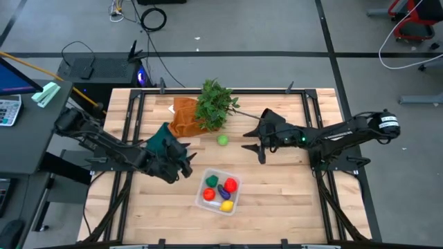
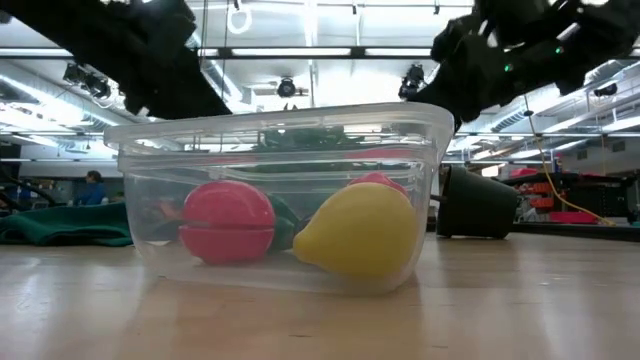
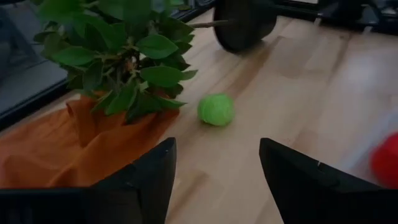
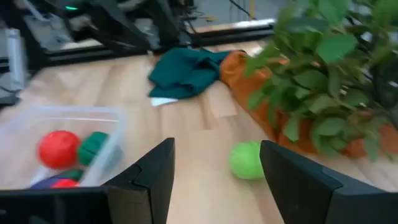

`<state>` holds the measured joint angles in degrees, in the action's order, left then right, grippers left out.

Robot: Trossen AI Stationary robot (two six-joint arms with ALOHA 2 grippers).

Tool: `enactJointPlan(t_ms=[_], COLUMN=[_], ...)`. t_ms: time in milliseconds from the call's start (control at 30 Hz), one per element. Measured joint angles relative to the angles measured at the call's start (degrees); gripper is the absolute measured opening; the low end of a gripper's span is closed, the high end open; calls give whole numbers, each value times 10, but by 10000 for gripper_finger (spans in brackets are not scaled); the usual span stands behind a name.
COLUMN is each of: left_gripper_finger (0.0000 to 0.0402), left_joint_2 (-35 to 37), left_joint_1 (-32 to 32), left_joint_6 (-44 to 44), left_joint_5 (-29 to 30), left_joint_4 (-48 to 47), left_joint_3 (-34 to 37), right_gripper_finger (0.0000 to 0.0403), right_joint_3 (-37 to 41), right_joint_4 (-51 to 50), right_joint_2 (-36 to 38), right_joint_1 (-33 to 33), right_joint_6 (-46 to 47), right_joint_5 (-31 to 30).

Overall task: Pick and placing Produce into tupperware
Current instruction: Put the green cabbage into the transparent bin

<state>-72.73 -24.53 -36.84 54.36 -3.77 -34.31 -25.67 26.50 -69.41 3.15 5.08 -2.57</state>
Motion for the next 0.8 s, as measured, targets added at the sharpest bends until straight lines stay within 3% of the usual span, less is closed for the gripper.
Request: enactJointPlan(t_ms=[200, 467, 700, 800], left_gripper_finger=[238, 235, 229, 229], left_joint_2=[0, 0, 0, 0], left_joint_1=[16, 16, 16, 16], left_joint_6=[73, 136, 132, 134], left_joint_5=[1, 1, 1, 1], left_joint_4=[61, 137, 132, 133], left_joint_3=[2, 2, 2, 2], right_gripper_finger=[195, 198, 250, 285], right_joint_3=[-2, -81, -193, -216], right_joint_4=[83, 79, -92, -122], right_joint_2=[-75, -190, -246, -259], right_joint_1=[34, 56, 53, 53], right_joint_6=[-13, -22, -50, -50], right_joint_5=[18, 15, 14, 1])
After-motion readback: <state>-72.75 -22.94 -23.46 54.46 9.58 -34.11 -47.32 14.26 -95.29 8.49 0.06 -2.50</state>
